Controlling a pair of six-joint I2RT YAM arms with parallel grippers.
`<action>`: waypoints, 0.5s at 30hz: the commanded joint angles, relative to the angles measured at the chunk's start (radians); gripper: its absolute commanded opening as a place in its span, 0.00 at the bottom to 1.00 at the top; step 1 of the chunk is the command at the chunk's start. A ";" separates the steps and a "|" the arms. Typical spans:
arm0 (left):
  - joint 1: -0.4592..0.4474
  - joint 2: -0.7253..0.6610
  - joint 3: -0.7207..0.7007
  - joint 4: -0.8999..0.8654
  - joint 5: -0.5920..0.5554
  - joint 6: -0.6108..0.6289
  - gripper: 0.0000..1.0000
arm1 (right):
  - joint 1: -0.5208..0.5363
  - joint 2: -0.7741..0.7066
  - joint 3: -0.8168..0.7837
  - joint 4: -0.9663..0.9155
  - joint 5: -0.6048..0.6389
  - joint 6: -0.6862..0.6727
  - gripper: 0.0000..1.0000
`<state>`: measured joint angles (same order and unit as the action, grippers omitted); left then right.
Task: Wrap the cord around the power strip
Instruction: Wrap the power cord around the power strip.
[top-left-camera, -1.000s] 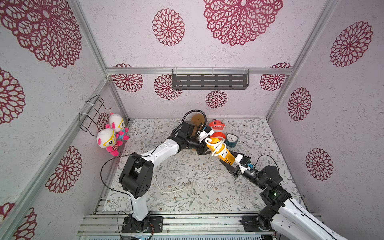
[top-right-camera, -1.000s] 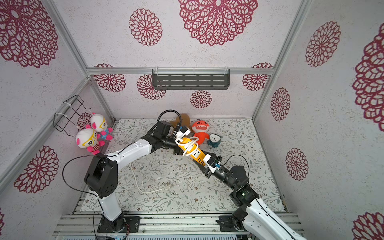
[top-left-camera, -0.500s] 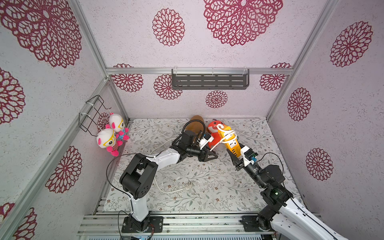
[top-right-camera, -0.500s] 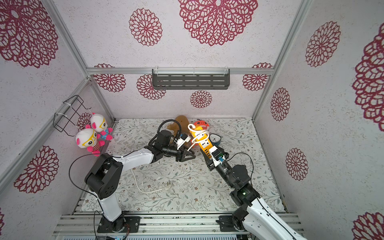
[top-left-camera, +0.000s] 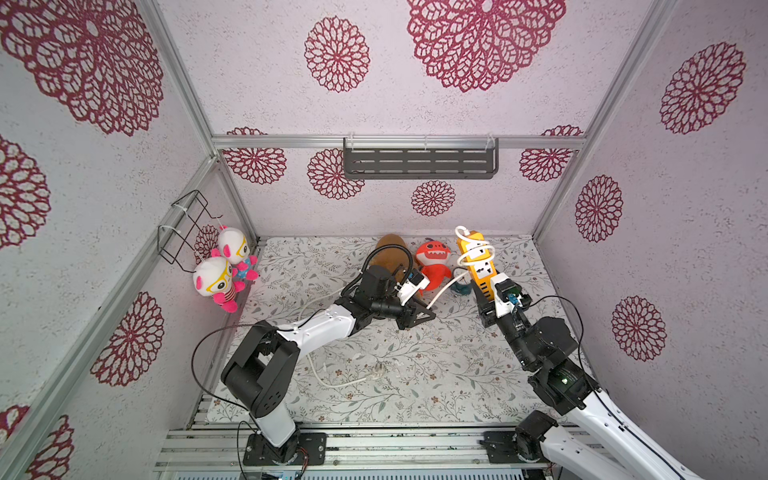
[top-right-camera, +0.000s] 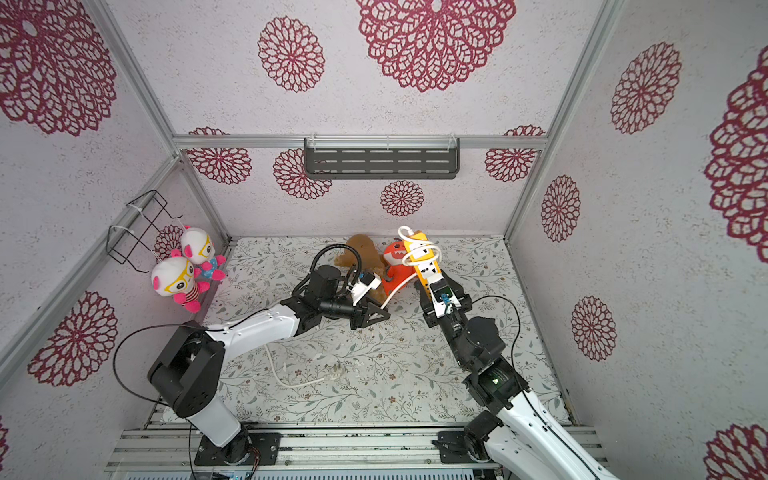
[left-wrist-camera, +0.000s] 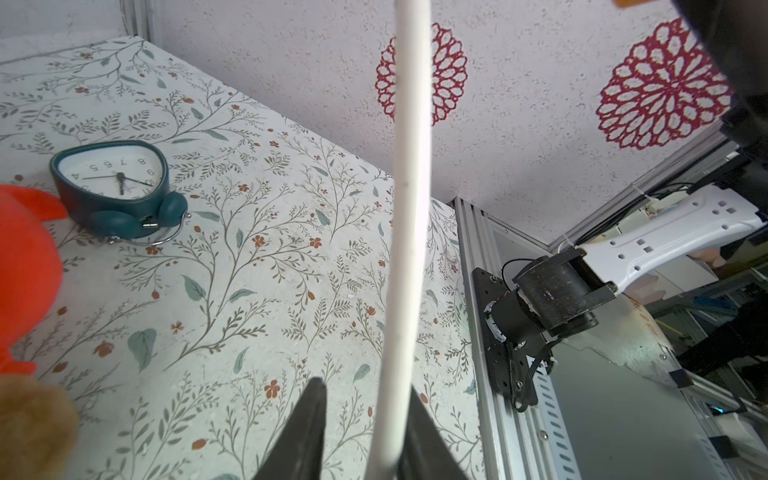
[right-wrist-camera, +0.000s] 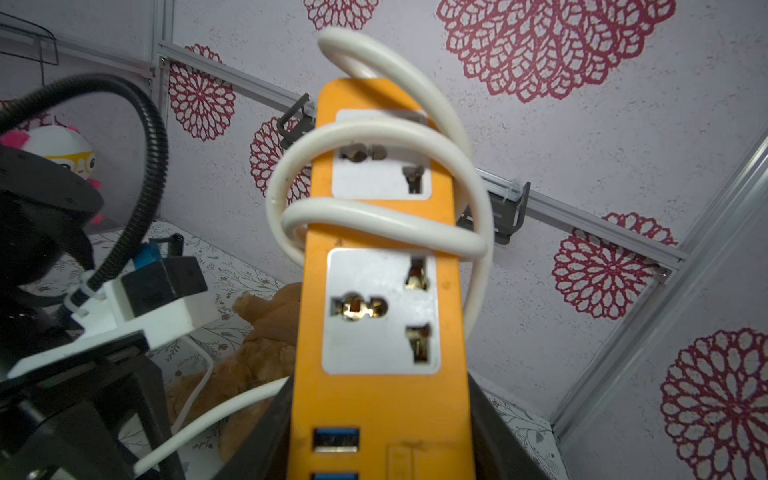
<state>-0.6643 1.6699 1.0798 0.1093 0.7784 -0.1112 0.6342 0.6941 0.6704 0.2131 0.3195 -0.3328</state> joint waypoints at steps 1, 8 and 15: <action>-0.038 -0.092 0.018 -0.152 -0.056 0.099 0.22 | -0.013 0.039 0.070 -0.076 0.112 -0.015 0.05; -0.120 -0.173 0.196 -0.525 -0.151 0.310 0.08 | -0.025 0.156 0.151 -0.246 0.040 -0.025 0.05; -0.124 -0.226 0.345 -0.699 -0.270 0.445 0.02 | -0.028 0.198 0.163 -0.357 -0.091 -0.059 0.04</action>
<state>-0.7849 1.4857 1.3727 -0.4976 0.5583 0.2192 0.6109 0.8909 0.7948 -0.1059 0.3019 -0.3592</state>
